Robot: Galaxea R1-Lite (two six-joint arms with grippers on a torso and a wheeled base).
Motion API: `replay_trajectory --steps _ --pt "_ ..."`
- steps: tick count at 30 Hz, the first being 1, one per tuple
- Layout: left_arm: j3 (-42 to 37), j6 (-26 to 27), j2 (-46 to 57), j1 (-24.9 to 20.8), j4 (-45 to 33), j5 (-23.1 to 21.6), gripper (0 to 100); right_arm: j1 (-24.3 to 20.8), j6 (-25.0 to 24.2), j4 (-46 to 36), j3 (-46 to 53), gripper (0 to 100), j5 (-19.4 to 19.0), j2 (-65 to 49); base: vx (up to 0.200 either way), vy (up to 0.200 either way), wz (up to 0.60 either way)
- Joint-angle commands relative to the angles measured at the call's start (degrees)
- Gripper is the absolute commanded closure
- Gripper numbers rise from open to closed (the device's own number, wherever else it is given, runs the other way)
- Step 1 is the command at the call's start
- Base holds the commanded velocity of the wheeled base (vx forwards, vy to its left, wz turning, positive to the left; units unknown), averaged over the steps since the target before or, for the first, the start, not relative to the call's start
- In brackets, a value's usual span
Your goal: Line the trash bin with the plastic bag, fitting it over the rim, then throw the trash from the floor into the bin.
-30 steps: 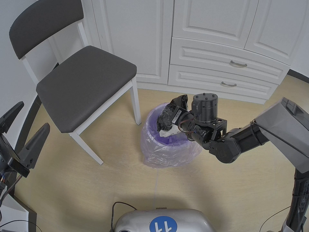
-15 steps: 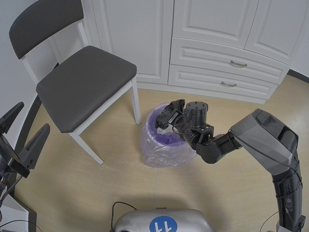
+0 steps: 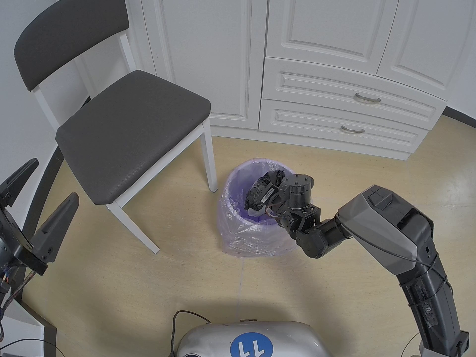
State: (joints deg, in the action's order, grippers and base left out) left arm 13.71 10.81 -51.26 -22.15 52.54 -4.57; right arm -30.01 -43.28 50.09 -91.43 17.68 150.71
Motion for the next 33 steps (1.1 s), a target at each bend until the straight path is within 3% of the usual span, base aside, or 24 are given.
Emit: replay_trajectory --steps 1,13,23,27,33 --pt "0.0 0.0 -0.1 0.0 0.0 0.0 0 0.0 0.0 0.0 -0.2 100 0.0 1.6 0.000 0.000 0.00" --pt "0.0 0.0 0.0 0.0 0.0 0.0 0 0.1 0.2 -0.2 -0.7 100 0.1 2.7 0.000 0.000 0.00" --pt "0.1 0.0 0.1 0.0 0.0 0.0 0 0.1 2.4 -1.0 4.7 100 0.6 -6.7 0.000 0.000 0.00" --pt "0.1 0.0 0.1 0.0 0.0 0.0 0 0.2 6.4 -1.0 5.6 100 0.3 -5.1 0.000 0.000 0.00" --pt "0.1 0.0 0.2 0.0 0.0 0.0 0 0.0 6.5 -0.7 3.6 100 0.2 -0.9 0.000 0.000 0.00"
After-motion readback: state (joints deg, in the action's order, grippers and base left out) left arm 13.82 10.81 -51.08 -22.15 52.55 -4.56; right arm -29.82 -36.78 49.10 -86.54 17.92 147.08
